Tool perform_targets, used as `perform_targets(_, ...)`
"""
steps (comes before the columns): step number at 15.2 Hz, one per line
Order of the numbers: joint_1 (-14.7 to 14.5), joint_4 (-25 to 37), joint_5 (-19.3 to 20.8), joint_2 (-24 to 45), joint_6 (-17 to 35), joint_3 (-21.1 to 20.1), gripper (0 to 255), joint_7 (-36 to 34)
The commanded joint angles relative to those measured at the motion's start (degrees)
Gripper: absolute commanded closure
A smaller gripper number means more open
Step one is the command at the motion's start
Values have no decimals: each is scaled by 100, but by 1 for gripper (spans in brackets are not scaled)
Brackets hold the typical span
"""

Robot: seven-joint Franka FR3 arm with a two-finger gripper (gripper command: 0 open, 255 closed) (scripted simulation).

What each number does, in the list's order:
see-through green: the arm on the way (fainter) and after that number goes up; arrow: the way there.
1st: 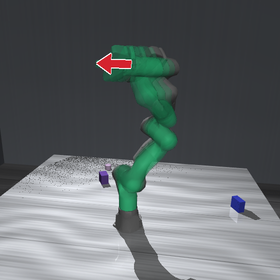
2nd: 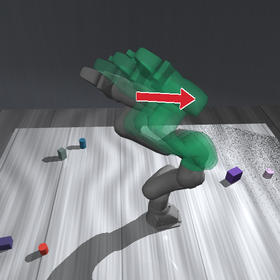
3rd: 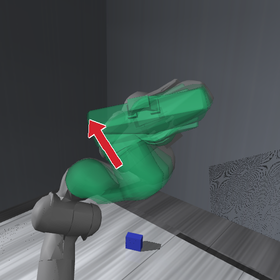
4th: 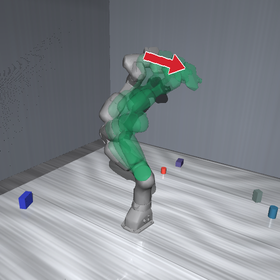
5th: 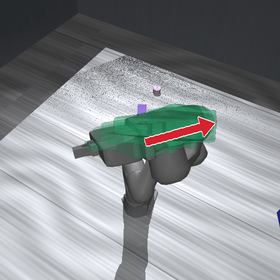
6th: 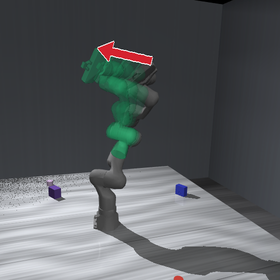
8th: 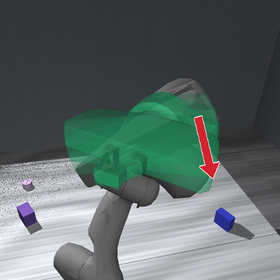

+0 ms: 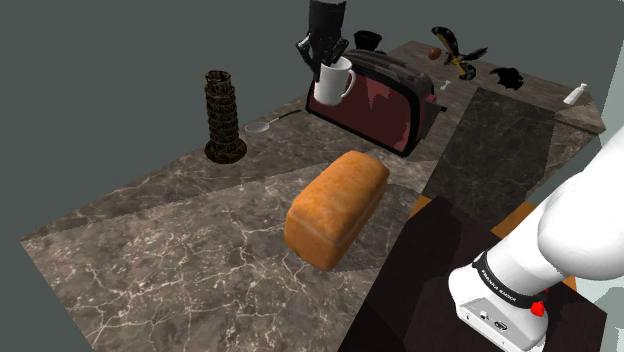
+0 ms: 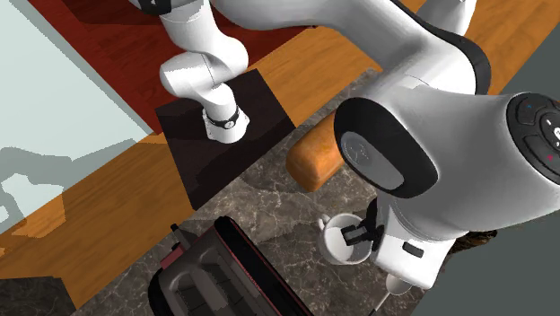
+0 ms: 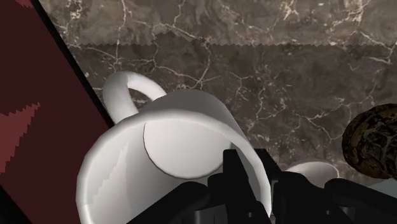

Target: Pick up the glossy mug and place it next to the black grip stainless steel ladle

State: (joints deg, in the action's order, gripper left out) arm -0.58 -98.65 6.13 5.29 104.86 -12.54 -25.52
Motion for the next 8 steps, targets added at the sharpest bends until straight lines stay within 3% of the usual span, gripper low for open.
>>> perform_targets(1, -70, 724, 121, 549, -195, -33, 255, -100)
perform_targets(2, -116, 1123, 186, 843, -310, -41, 255, -138)
perform_targets(8, -107, 678, 201, 855, 145, -26, 255, -179)
